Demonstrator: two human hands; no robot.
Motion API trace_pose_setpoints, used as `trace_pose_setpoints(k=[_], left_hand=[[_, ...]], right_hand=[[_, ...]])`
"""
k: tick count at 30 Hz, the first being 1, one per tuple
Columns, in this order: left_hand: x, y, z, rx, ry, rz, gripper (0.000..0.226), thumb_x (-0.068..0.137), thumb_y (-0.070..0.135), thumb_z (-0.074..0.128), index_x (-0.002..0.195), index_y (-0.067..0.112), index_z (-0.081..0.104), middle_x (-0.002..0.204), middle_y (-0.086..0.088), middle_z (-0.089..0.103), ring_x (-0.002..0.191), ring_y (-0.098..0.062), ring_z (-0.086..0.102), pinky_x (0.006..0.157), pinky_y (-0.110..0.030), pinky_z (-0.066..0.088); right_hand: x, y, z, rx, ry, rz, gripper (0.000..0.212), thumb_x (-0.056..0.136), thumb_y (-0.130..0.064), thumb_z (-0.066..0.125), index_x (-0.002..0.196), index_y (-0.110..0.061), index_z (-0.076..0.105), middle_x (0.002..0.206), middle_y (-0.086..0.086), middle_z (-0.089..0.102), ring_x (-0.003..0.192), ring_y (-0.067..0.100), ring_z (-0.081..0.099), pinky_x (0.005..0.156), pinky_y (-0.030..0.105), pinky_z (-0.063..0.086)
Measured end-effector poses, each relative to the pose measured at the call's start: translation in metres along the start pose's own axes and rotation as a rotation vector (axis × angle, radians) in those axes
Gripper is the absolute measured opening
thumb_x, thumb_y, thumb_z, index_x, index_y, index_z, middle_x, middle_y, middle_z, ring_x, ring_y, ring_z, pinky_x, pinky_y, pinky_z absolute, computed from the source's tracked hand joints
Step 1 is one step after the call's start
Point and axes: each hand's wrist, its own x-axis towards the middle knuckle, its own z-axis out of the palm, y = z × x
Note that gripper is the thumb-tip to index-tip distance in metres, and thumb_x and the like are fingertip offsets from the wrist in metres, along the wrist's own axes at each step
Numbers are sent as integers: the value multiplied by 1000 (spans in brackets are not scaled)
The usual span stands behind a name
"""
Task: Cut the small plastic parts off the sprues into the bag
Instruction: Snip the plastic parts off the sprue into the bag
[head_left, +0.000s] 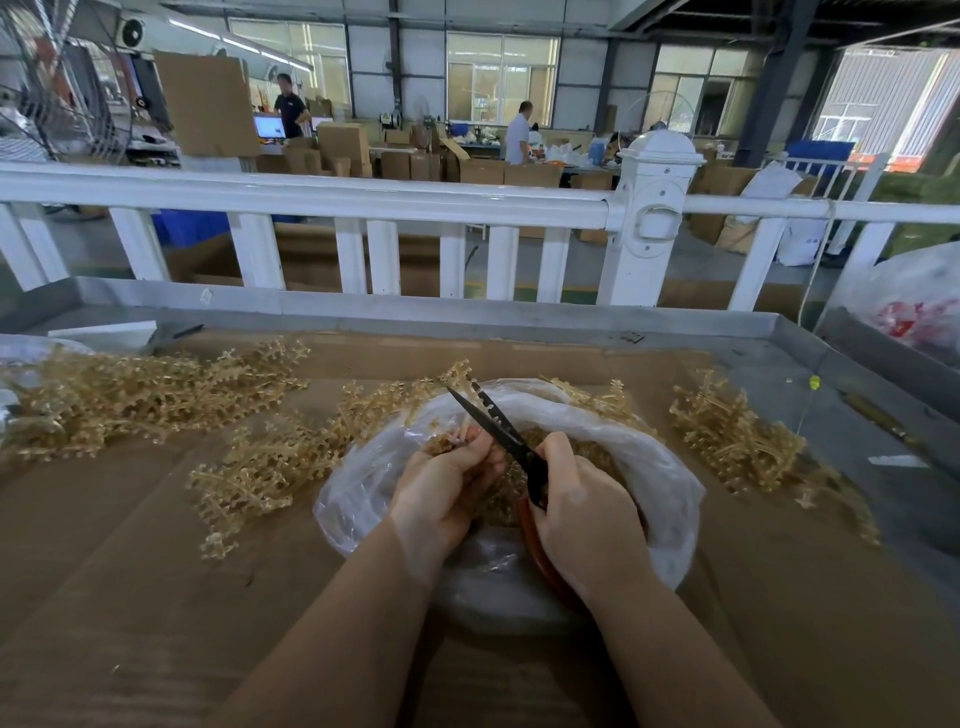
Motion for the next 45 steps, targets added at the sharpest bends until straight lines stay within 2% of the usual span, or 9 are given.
trace_pose_setpoints(k=[11, 15, 19, 23, 25, 28, 34, 37, 45], left_hand=[[1, -1, -1, -9, -29, -10, 9, 85, -3, 60, 86, 4, 65, 70, -6, 69, 58, -12, 67, 53, -20, 55], [-1, 2, -2, -38, -98, 11, 25, 69, 3, 64, 92, 9, 67, 84, -4, 69, 70, -15, 67, 60, -22, 57], [0, 3, -2, -81, -54, 6, 9, 86, 7, 60, 90, 12, 66, 84, -8, 70, 68, -19, 69, 61, -30, 59], [0, 2, -1, -63, -21, -2, 16, 87, 6, 61, 103, 6, 65, 89, -13, 70, 72, -23, 69, 56, -35, 60], [1, 1, 0, -61, 6, 10, 15, 88, 5, 61, 102, 5, 64, 81, -10, 69, 67, -18, 68, 60, -31, 60], [0, -1, 1, -72, 35, 34, 6, 88, 0, 60, 89, 5, 62, 61, -5, 67, 50, -11, 65, 49, -22, 56], [-3, -2, 1, -49, 50, 61, 9, 88, -5, 58, 87, 3, 62, 63, -7, 69, 51, -13, 66, 48, -22, 54], [-2, -2, 0, -44, 47, 62, 9, 87, -5, 58, 86, 2, 64, 64, -8, 70, 53, -13, 66, 49, -22, 54], [-3, -2, -3, -51, 17, 58, 11, 86, -3, 60, 80, 2, 66, 64, -8, 69, 53, -13, 66, 48, -21, 53]], right_hand=[[0, 1, -1, -27, -12, -6, 19, 85, -15, 62, 101, -6, 55, 69, 8, 62, 60, 25, 62, 50, 25, 38], [-2, 2, -1, -11, 4, -27, 19, 85, -18, 65, 98, -9, 55, 69, 4, 62, 59, 20, 61, 51, 22, 37], [-5, 4, -2, 3, 23, -41, 21, 83, -21, 67, 97, -10, 56, 71, 2, 63, 60, 18, 61, 52, 21, 41], [-8, 5, 0, 32, 67, -32, 22, 81, -19, 71, 98, -10, 59, 73, 1, 65, 63, 16, 62, 56, 21, 46], [-9, 5, 0, 37, 84, -21, 24, 80, -19, 71, 99, -10, 60, 76, 2, 65, 67, 17, 63, 58, 25, 51], [-10, 5, 1, 32, 92, -6, 26, 81, -20, 70, 103, -10, 60, 81, 3, 66, 73, 19, 64, 64, 28, 54], [-9, 5, 4, 10, 69, 9, 25, 85, -25, 65, 107, -15, 56, 90, 2, 65, 83, 21, 62, 72, 30, 53], [-9, 4, 3, 3, 70, 5, 23, 86, -26, 64, 105, -15, 56, 88, 1, 65, 80, 19, 63, 69, 27, 51], [-7, 2, 1, 2, 103, -27, 14, 86, -22, 64, 94, -13, 57, 71, 0, 63, 58, 15, 59, 51, 21, 45]])
